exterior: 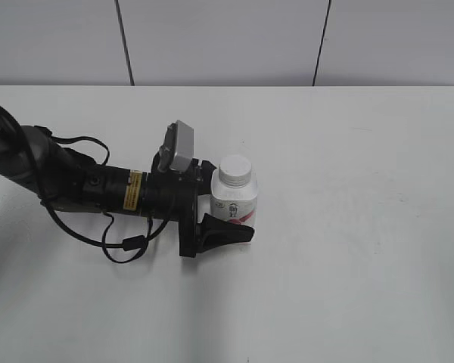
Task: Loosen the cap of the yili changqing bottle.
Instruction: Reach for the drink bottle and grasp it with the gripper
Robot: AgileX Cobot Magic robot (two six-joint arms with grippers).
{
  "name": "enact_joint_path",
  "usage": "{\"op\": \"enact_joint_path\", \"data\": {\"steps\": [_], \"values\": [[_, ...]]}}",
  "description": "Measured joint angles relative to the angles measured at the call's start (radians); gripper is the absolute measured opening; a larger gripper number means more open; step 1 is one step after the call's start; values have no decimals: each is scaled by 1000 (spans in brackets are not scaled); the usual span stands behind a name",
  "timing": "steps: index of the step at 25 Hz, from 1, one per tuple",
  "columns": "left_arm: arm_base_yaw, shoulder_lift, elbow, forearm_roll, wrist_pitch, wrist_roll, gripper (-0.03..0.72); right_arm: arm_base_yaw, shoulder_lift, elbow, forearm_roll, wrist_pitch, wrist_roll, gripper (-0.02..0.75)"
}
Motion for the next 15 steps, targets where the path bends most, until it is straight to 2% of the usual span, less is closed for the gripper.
{"op": "enact_joint_path", "data": {"steps": [9, 15], "values": [[-1, 5, -6, -2, 0, 0, 496, 0, 0, 0, 0, 0, 0, 553], [-1, 5, -6, -4, 1, 0, 472, 0, 0, 0, 0, 0, 0, 553]]}}
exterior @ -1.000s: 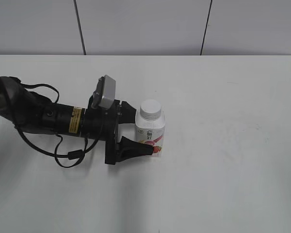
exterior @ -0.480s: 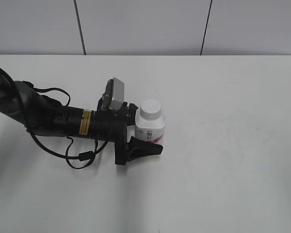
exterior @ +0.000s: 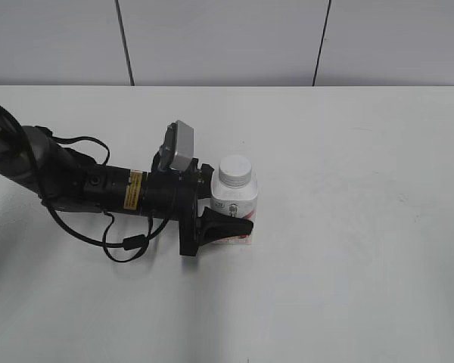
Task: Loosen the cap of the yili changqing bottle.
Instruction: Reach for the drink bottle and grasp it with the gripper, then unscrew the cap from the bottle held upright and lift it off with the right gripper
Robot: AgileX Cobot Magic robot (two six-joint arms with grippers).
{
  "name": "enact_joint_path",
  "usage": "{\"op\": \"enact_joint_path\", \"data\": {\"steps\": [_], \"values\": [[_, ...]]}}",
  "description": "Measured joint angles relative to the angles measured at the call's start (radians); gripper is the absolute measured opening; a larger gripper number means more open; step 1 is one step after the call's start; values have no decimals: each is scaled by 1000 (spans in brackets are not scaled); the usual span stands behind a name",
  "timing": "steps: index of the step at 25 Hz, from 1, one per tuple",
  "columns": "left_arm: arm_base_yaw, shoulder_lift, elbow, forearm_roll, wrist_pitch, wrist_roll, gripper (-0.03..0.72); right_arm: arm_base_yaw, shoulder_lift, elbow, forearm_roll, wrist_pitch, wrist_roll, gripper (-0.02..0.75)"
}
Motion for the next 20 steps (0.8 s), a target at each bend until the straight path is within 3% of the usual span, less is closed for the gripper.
{"op": "enact_joint_path", "data": {"steps": [20], "values": [[1, 0, 0, -3, 3, 0, 375, 0, 0, 0, 0, 0, 0, 553]]}}
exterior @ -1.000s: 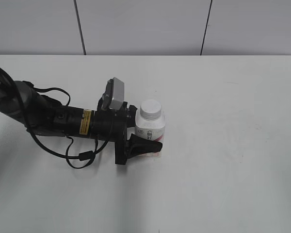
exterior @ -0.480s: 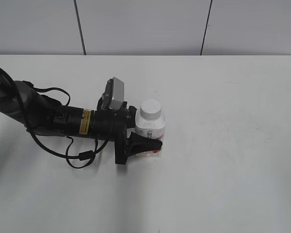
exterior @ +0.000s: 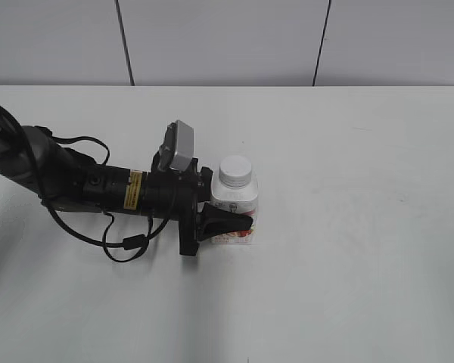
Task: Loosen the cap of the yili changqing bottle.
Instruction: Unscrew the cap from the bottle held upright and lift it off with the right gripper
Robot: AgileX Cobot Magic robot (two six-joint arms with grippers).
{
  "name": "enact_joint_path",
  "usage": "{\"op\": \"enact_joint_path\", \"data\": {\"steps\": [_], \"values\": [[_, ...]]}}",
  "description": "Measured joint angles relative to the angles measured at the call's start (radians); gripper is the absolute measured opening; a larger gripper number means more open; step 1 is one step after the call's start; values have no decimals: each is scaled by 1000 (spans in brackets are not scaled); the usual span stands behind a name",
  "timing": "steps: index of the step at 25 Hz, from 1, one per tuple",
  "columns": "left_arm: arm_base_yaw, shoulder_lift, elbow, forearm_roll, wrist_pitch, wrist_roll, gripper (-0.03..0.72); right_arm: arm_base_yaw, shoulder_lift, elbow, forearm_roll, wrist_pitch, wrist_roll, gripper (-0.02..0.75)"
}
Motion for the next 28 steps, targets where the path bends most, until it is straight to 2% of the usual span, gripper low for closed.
{"op": "enact_joint_path", "data": {"steps": [5, 12, 17, 25, 28], "values": [[0, 0, 0, 0, 0, 0, 374, 0, 0, 0, 6, 0, 3, 553], [0, 0, 0, 0, 0, 0, 373, 0, 45, -7, 85, 13, 78, 553], [0, 0, 0, 0, -1, 0, 373, 0, 262, -58, 162, 54, 150, 553], [0, 0, 0, 0, 3, 0, 372, 0, 671, -277, 240, 79, 205, 553], [0, 0, 0, 0, 5, 0, 372, 0, 854, -352, 266, 86, 205, 529]]}}
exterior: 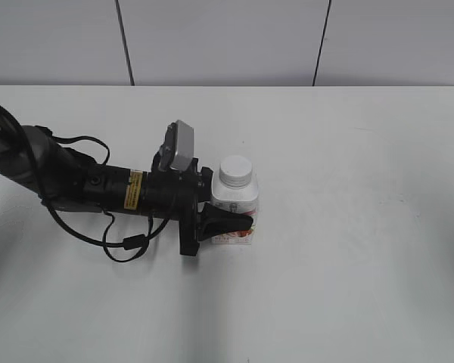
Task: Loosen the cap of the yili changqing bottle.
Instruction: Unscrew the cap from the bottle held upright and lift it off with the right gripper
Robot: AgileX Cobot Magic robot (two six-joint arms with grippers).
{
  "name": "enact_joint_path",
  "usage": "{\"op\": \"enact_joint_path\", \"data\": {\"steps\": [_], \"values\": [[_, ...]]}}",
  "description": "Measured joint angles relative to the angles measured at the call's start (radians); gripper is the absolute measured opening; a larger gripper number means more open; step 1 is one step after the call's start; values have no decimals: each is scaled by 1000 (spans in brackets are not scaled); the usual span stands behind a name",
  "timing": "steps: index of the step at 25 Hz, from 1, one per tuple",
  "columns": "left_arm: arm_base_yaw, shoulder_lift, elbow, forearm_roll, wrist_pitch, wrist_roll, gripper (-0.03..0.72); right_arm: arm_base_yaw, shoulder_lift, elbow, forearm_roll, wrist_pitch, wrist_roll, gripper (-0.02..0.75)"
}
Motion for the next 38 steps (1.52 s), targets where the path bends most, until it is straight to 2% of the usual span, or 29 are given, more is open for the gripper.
{"op": "enact_joint_path", "data": {"steps": [5, 7, 14, 21, 28, 38], "values": [[0, 0, 0, -3, 0, 0, 372, 15, 246, -136, 44, 1, 1, 501], [0, 0, 0, -11, 2, 0, 372, 66, 331, -195, 46, -11, 19, 501], [0, 0, 0, -27, 7, 0, 370, 330, 627, -398, -31, -39, 259, 501], [0, 0, 0, -31, 9, 0, 370, 471, 901, -657, -37, 13, 397, 501], [0, 0, 0, -36, 9, 0, 370, 538, 1080, -850, -37, 25, 479, 501], [0, 0, 0, -62, 17, 0, 368, 576, 1220, -930, -43, 28, 521, 500]]}}
